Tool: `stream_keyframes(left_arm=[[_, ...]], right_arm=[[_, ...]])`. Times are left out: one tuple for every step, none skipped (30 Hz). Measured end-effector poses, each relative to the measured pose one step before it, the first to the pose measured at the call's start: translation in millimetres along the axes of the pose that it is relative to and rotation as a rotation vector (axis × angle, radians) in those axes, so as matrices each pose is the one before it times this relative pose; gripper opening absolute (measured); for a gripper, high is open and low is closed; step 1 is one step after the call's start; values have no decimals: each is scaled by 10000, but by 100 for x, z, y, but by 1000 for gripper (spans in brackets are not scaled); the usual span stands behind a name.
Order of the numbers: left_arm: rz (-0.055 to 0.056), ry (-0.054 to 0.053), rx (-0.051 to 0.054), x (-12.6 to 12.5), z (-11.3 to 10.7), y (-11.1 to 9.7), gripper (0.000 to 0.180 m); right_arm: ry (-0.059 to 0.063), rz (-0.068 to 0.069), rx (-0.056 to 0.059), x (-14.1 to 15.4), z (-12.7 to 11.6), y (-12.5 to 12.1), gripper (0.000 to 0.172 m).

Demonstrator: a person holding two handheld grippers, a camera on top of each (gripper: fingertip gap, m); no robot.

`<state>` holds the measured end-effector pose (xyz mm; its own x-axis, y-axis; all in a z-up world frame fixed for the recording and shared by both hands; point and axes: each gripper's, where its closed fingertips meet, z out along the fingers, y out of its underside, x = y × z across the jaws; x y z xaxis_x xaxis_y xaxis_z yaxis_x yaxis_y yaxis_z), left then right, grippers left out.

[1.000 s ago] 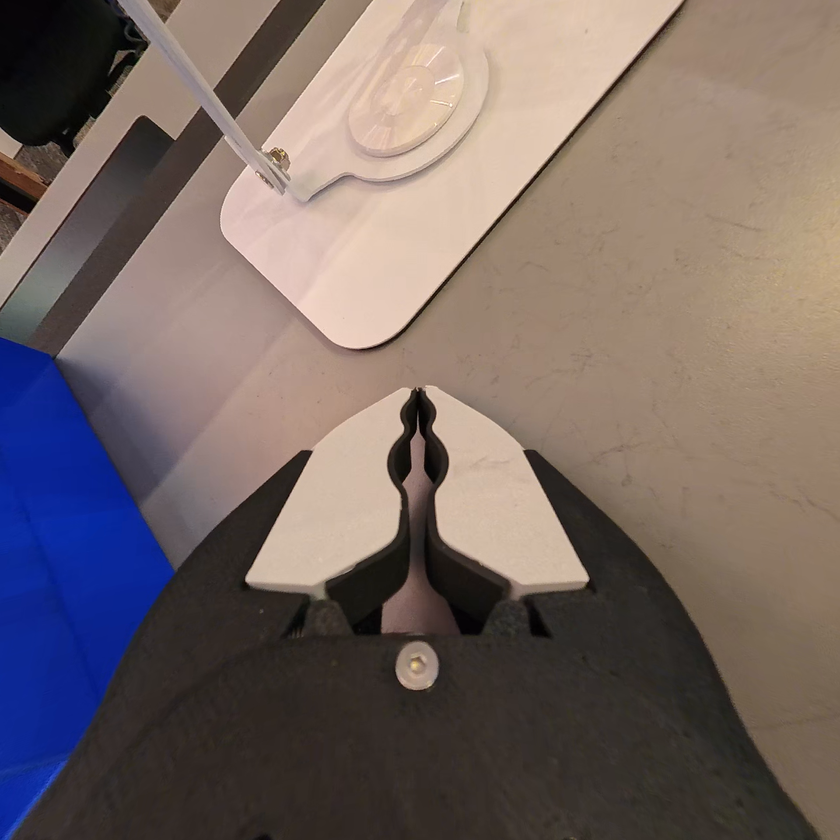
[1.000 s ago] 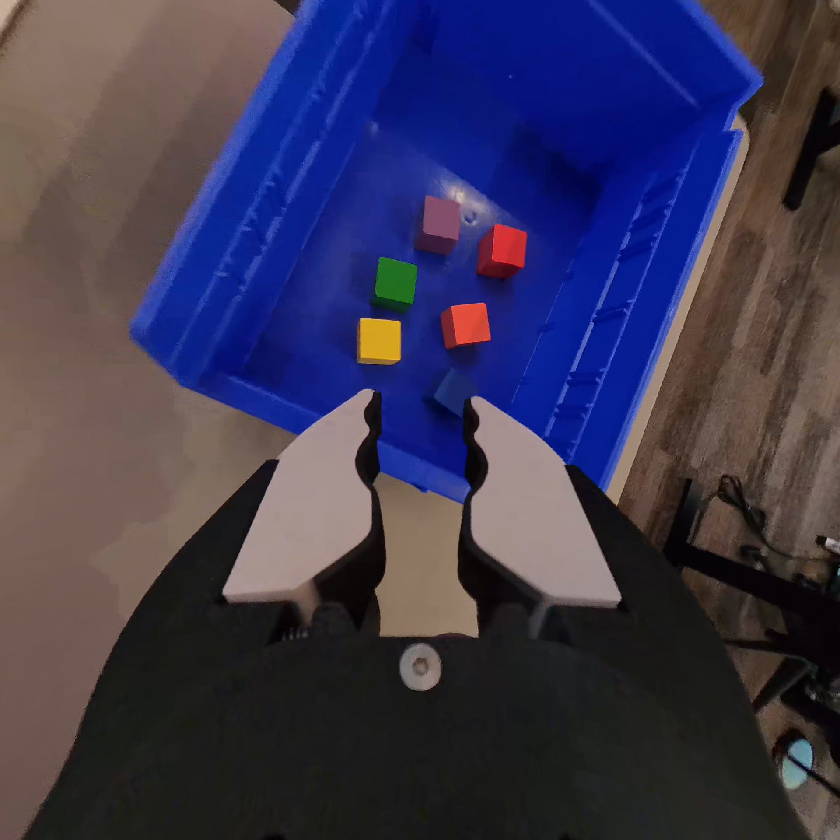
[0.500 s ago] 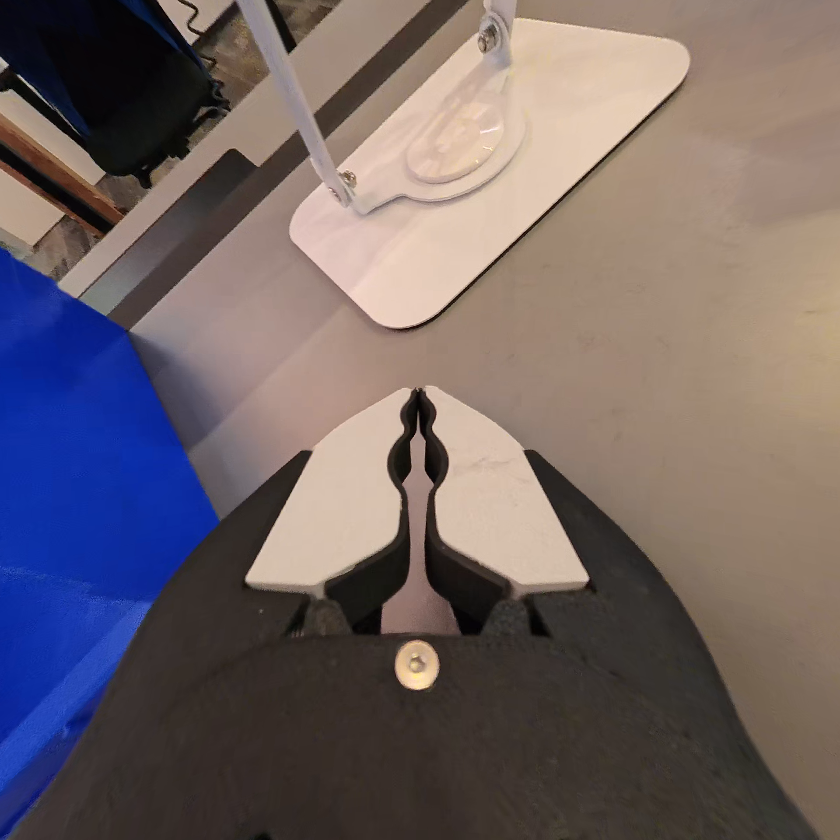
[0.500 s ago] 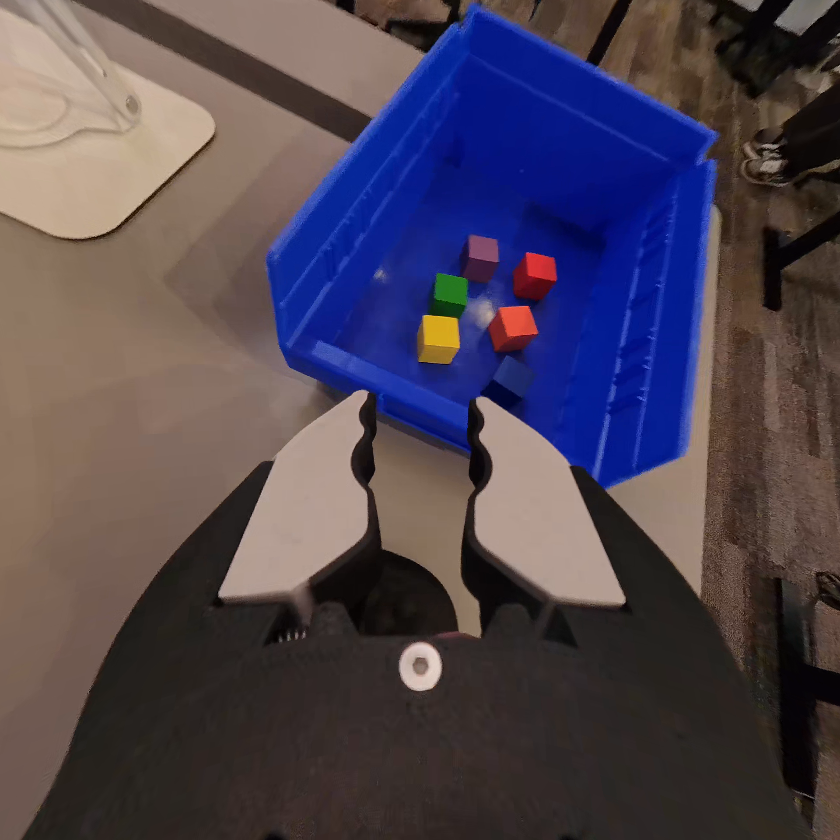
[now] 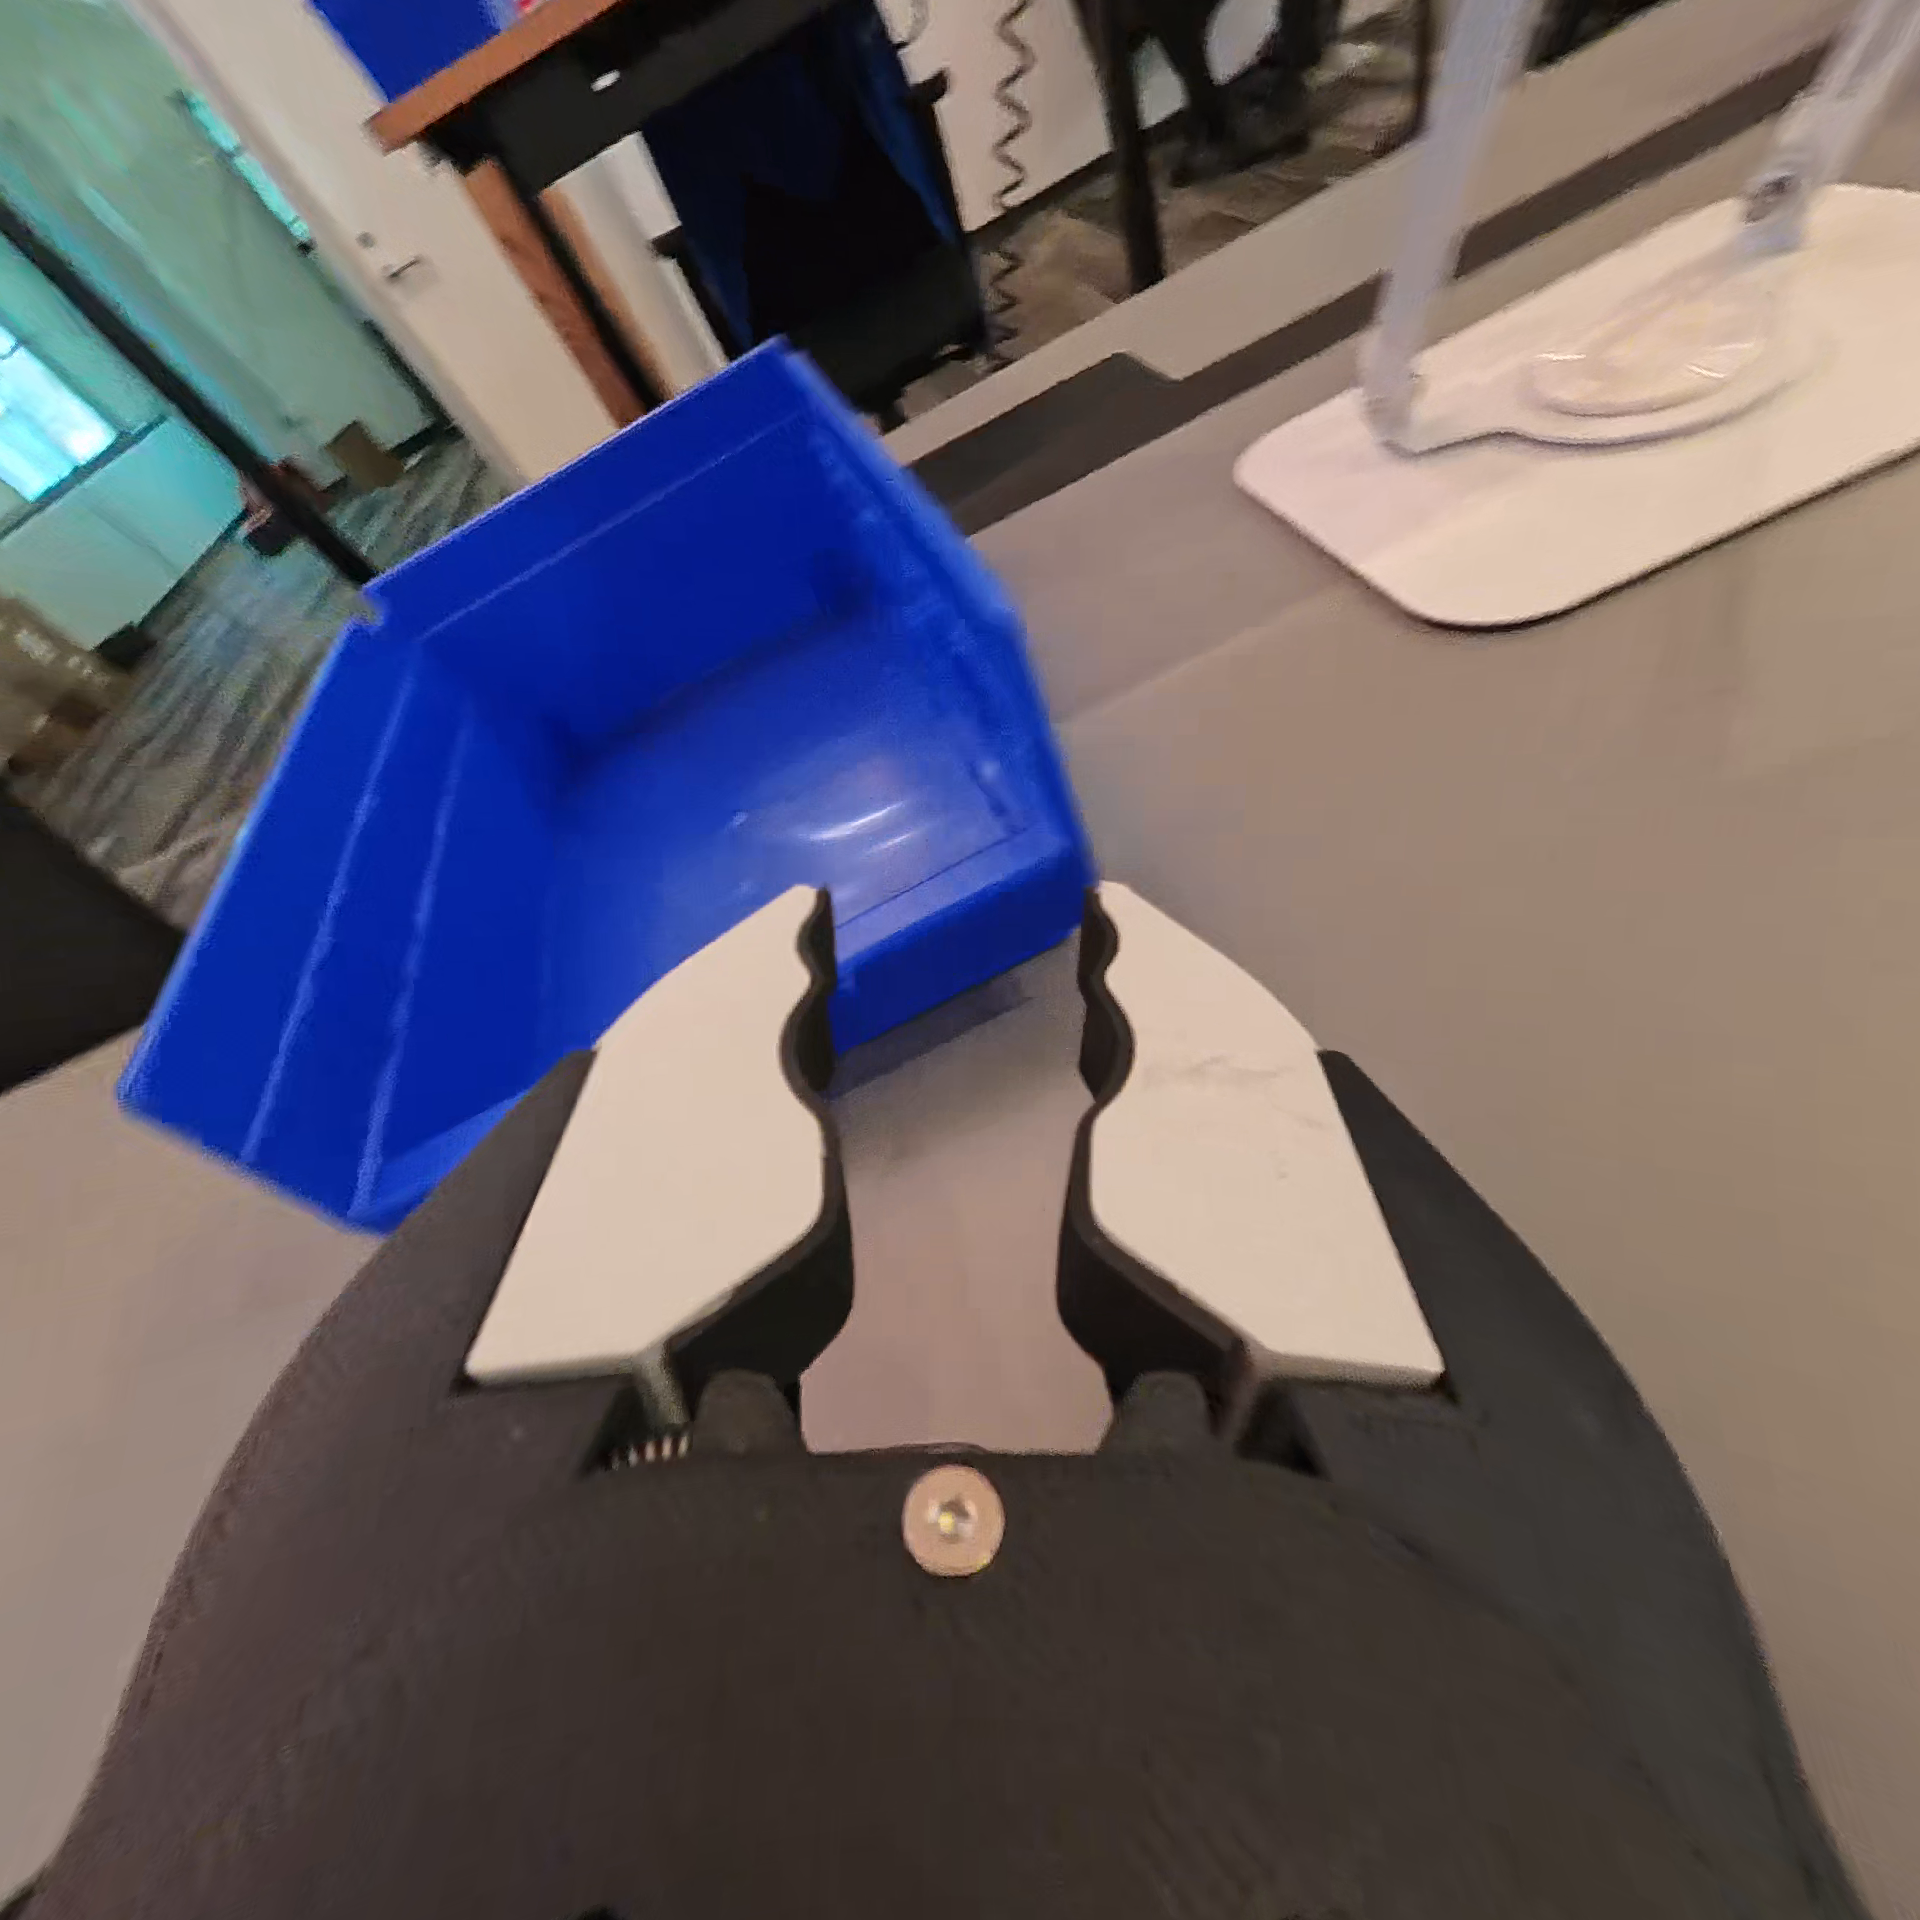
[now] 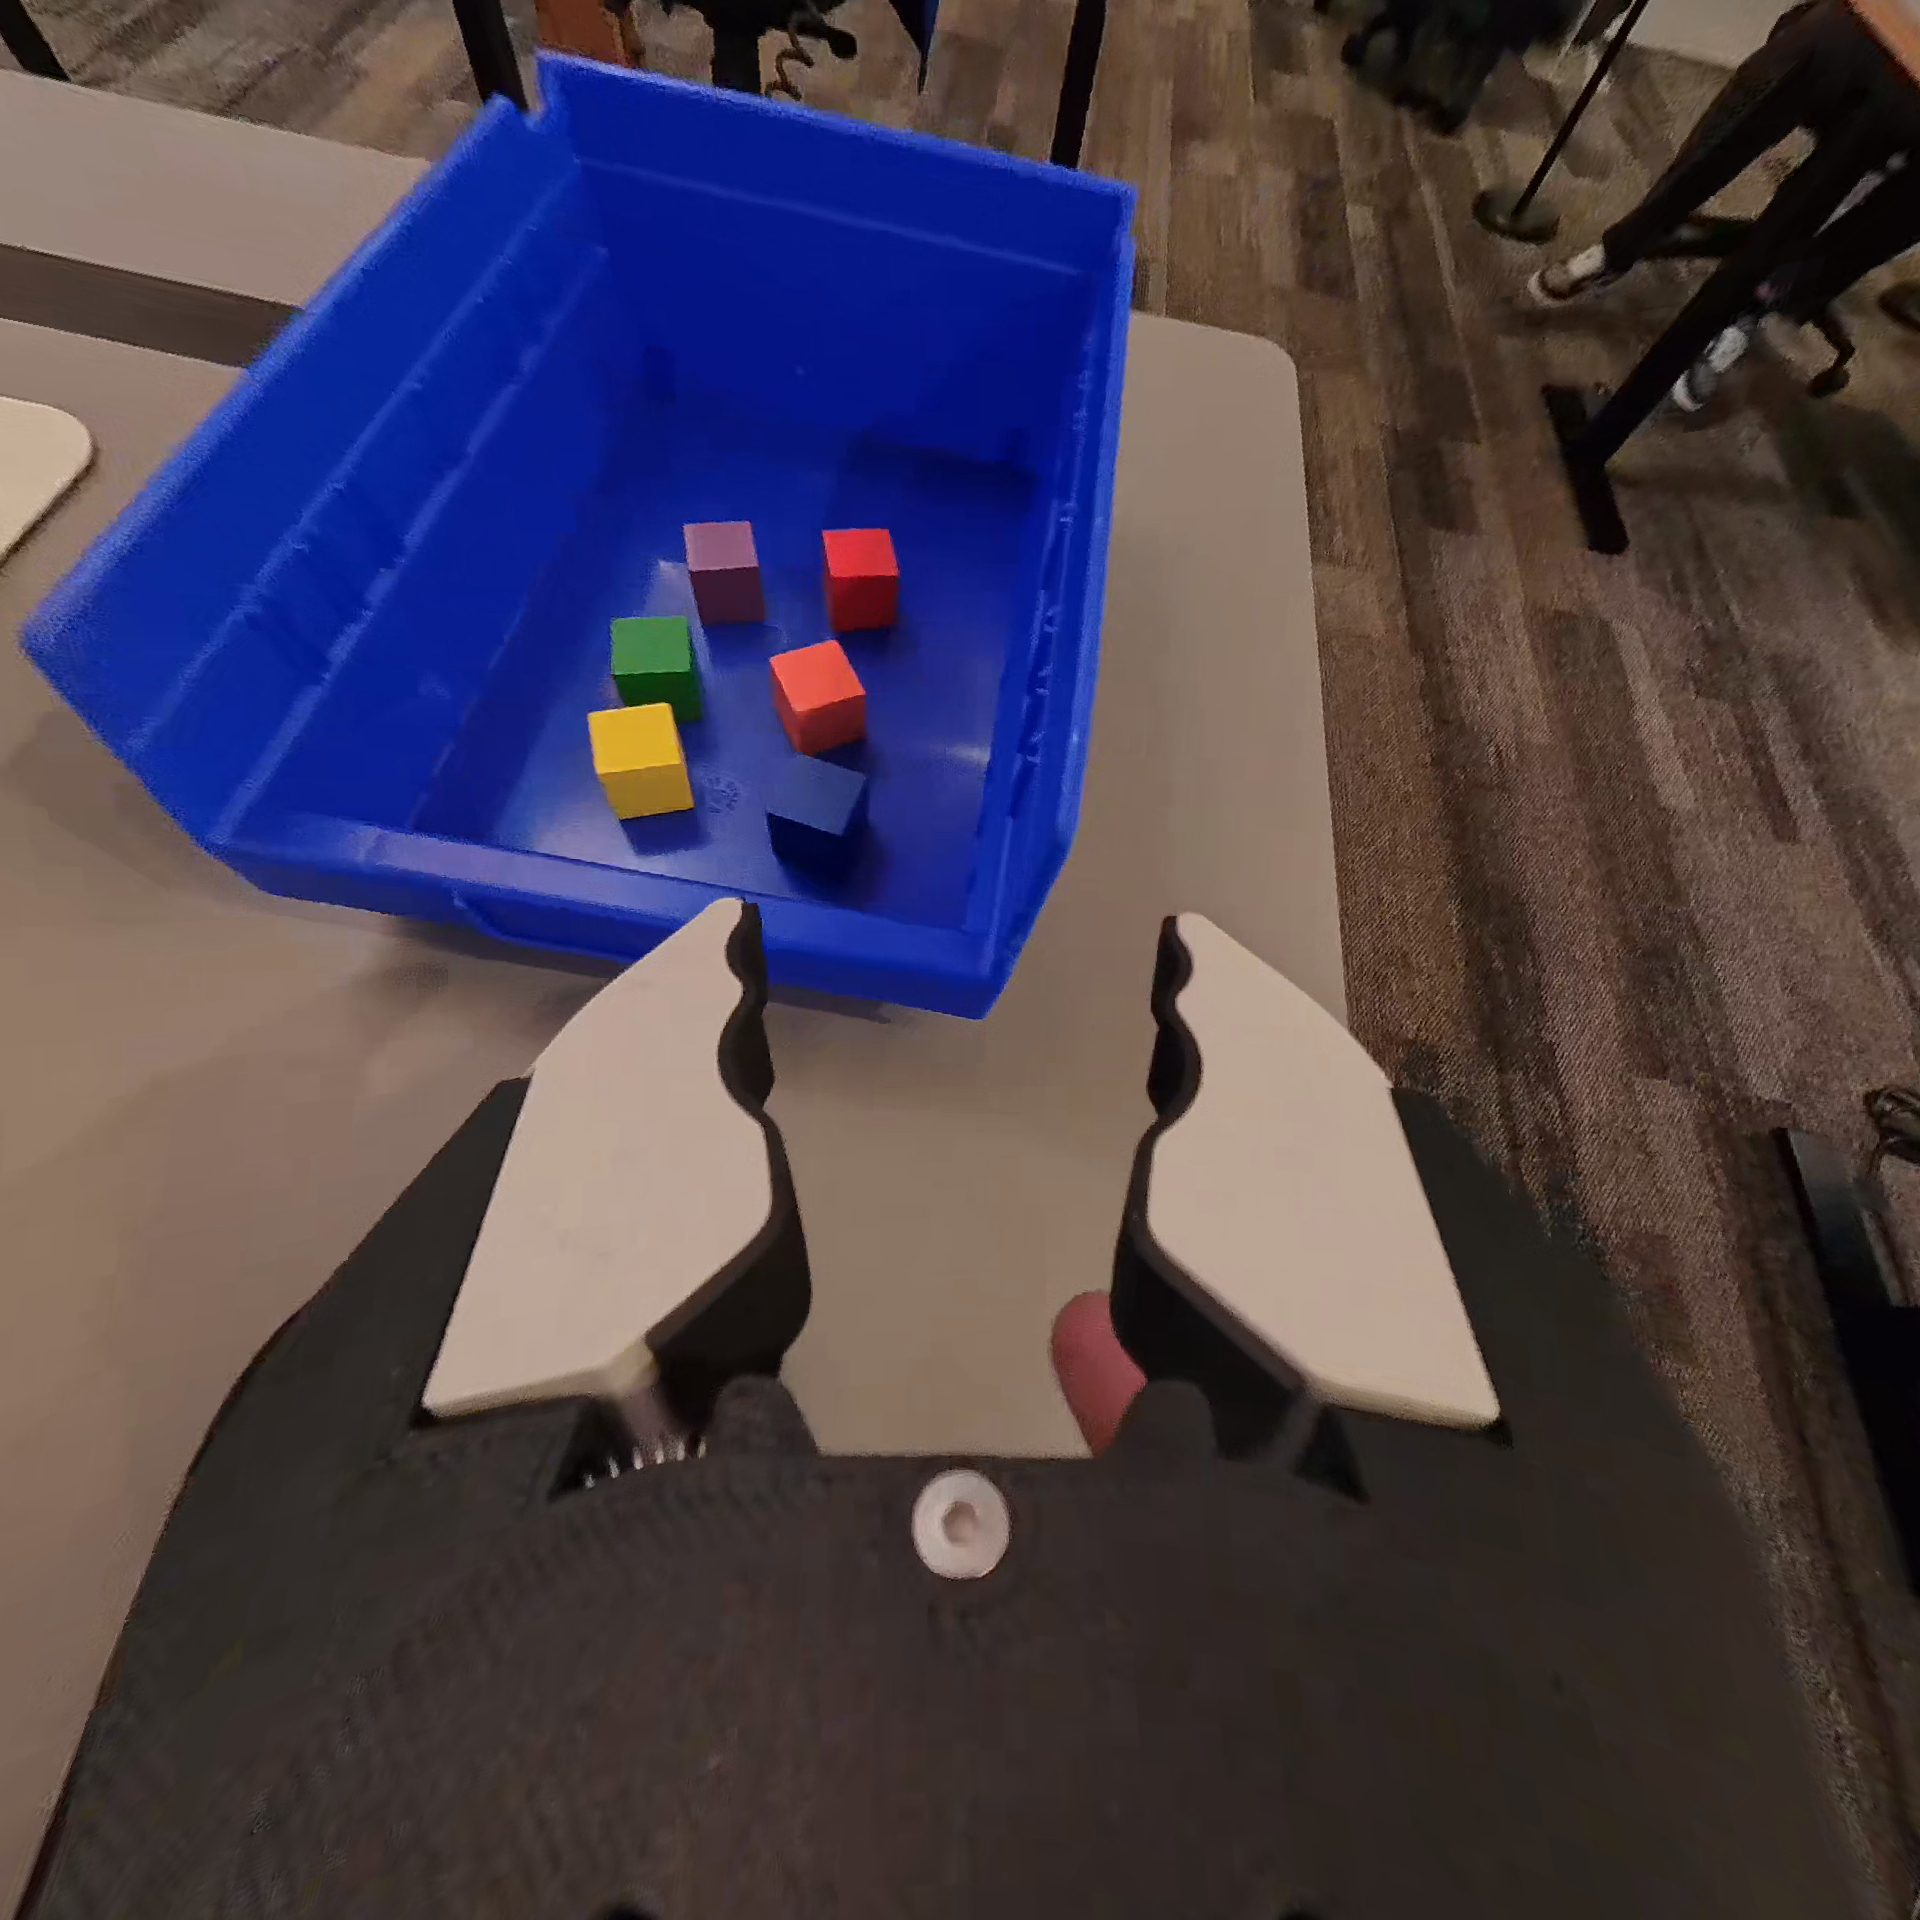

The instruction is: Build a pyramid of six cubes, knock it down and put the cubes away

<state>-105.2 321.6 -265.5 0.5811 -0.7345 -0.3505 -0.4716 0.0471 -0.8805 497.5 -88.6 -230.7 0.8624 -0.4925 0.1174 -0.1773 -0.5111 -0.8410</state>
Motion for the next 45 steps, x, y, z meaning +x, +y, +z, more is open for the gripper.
stream_keyframes(left_arm=[[-479,-189,-2,-1303,-299,506,48],[-463,-176,-7,-1303,-222,397,52],[-348,-265,-20,-1414,-173,286,57],[-188,-340,7,-1470,-131,152,61],[-122,-255,27,-1285,-32,65,62],[-132,-214,-70,-1212,122,190,63],[-111,-216,-143,-1168,272,306,67],[-108,-139,-216,-1003,407,424,70],[-162,-80,-317,-892,493,548,75],[-193,-98,-314,-866,517,542,80],[-273,9,-183,-670,484,378,83],[-335,150,-106,-417,442,262,81],[-293,171,-140,-299,458,251,82],[-165,95,-127,-244,411,190,83],[-38,12,-61,-224,345,78,83],[-2,55,-53,-59,345,55,83],[-49,178,-105,155,353,94,83],[-90,219,-121,235,370,114,82],[-103,174,-65,162,350,55,82],[-69,92,-41,31,313,14,81],[-22,54,-59,-55,290,18,79],[-19,26,-37,-145,233,-7,75],[-6,12,-24,-215,185,-5,69],[-46,23,-43,-197,203,13,65],[-69,16,-60,-196,207,46,62],[-15,1,-17,-199,141,-40,58],[17,-13,-38,-222,150,-26,54],[-30,-12,-54,-243,153,9,49],[-78,20,-92,-218,187,67,44],[-193,137,-59,-59,158,-1,40],[-224,75,-50,-92,108,-47,35],[-126,26,-51,-90,91,-59,31],[-74,-7,-62,-105,72,-37,28],[-75,3,-35,-89,43,-56,22],[-24,53,13,-4,59,-68,16],[-17,80,59,24,63,-76,12],[49,-22,68,-60,77,-94,11],[56,-154,30,-209,102,-74,19],[-19,-108,-93,-170,169,35,35],[-56,83,-151,66,195,85,44],[6,236,-14,274,138,-56,36],[28,151,-14,202,126,-65,22],[27,-65,-10,-89,161,-104,21],[4,14,-37,-24,111,-102,15],[22,32,12,-81,52,-114,4]], right_arm=[[-57,77,-294,317,501,347,66],[-89,159,-370,280,519,373,68],[-130,114,-71,184,476,-71,68],[-71,17,177,235,411,-399,64],[35,15,-7,342,424,-147,64],[2,33,-191,225,467,72,63],[-52,32,-130,106,446,-15,63],[-35,9,-101,123,428,-48,62],[36,-7,-111,237,400,1,60],[47,49,-118,349,387,71,56],[-53,161,-88,288,408,100,53],[-204,227,-43,108,420,82,51],[-217,213,-60,45,377,143,48],[-114,102,-114,103,352,217,46],[-28,14,-142,141,317,250,45],[-19,-17,-126,87,284,214,45],[-54,-10,-87,2,255,159,43],[-72,7,-71,-34,247,167,39],[-80,-1,-110,-65,255,210,36],[-99,-19,-115,-141,275,209,33],[-137,-31,-66,-212,237,105,29],[-233,-7,-4,-348,105,-2,18],[-241,5,-43,-373,65,-9,8],[-11,-30,-40,-93,61,-24,6],[131,-90,-22,87,46,-45,5],[98,-90,-39,67,38,-18,5],[31,-54,-66,34,19,-6,5],[3,-22,-56,25,17,-15,5],[-3,-26,-37,28,9,-4,5],[-3,-33,-45,21,7,3,5],[9,-27,-51,10,3,11,4],[29,-22,-40,13,-1,-4,4],[57,-27,-11,41,15,-22,4],[52,-60,15,25,23,-29,4],[25,-62,36,14,22,-40,4],[19,-19,77,29,44,-103,10],[63,35,120,77,98,-186,22],[-2,-21,0,-42,163,-37,19],[-17,-86,-135,-111,227,161,12],[59,-78,-130,-13,240,139,8],[112,-80,-38,78,148,6,6],[28,5,-3,17,60,-49,6],[-36,69,-6,-27,40,-40,6],[-32,38,-6,-14,20,-34,6],[-26,29,-18,-4,10,-2,6]])
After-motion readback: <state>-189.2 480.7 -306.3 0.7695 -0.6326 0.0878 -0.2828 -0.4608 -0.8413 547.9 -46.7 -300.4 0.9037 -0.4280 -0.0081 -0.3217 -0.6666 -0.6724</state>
